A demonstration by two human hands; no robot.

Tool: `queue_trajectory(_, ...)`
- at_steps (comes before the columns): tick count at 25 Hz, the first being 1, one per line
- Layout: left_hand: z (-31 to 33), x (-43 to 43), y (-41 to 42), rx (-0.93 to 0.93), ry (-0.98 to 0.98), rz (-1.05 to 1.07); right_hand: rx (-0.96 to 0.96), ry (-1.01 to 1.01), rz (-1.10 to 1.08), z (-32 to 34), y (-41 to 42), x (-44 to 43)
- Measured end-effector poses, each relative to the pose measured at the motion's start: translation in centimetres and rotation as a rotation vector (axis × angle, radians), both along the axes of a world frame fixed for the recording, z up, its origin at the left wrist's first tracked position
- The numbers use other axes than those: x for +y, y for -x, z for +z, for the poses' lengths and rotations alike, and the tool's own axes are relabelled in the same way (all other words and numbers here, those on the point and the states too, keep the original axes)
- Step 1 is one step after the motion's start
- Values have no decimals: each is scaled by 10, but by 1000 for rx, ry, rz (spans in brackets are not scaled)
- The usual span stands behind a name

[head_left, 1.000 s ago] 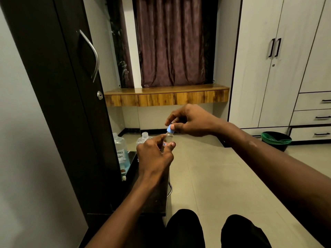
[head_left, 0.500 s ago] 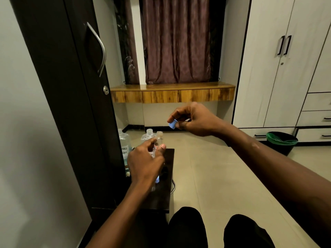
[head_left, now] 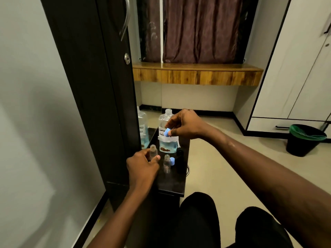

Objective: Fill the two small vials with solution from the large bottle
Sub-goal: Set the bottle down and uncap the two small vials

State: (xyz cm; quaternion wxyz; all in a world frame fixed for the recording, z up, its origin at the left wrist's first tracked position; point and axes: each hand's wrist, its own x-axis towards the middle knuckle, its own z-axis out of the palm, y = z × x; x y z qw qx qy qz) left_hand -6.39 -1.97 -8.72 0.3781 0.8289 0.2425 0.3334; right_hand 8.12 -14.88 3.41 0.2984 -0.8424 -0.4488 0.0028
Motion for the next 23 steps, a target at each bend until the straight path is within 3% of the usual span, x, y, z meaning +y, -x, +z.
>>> queue_trajectory(9, -40, 6, -6, 155, 20, 9, -21, 342, 19, -56, -28, 71)
queue_trajectory(23, -56, -1, -8, 79, -24, 3, -55, 658, 69, -85, -43, 93)
